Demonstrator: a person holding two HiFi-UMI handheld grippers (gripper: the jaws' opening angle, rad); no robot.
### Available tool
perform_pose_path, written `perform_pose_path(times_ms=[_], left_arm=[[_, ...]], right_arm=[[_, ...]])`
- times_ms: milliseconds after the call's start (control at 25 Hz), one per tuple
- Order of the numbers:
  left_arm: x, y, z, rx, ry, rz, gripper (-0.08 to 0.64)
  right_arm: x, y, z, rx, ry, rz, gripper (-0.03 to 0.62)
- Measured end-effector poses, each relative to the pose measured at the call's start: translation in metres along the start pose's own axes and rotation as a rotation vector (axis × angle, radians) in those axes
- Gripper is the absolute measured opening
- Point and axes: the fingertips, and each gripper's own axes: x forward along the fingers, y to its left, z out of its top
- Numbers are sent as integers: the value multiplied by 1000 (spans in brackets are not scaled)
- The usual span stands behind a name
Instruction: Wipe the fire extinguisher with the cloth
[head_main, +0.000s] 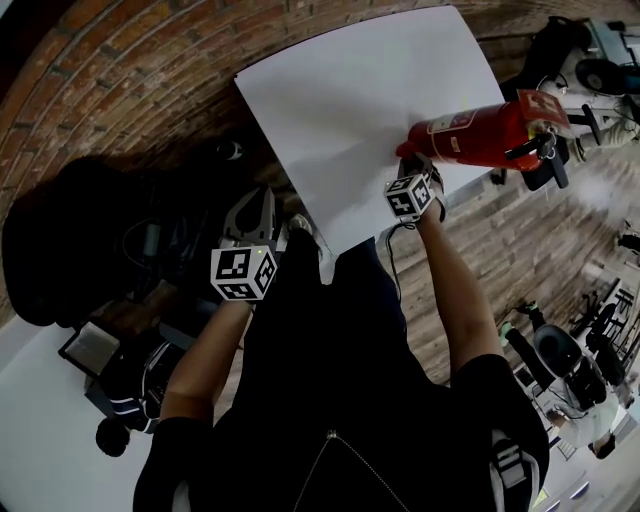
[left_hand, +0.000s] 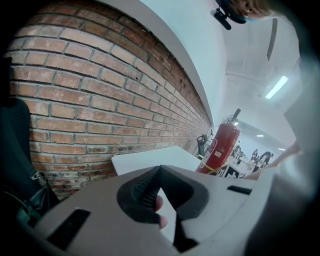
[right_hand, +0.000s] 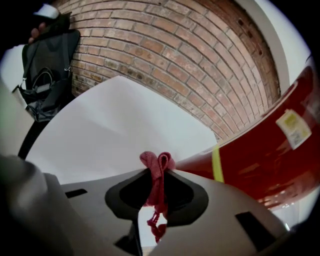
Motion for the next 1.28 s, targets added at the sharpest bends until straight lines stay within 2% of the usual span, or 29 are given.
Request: perform_pose_path(times_ms=[200,440,720,960,1280], left_arm=[[11,-15,10,-19,-33,-54,28],[27,-33,23,-36,-64,-126,28],[46,-48,38,-41,-91,-184,28],[55,-56,44,-48,-100,-207,28],[55,-44,40,-62,-90,-187,28]], right_arm=[[-71,-33,38,6,-60,-78,87],[-163,-78,80,4,-116,-214,87],[-235,-124,104,30,-132,-358,87],[-251,-151,118,45,-131,-447,87],[-227,-158,111,158,-93,-403,87]])
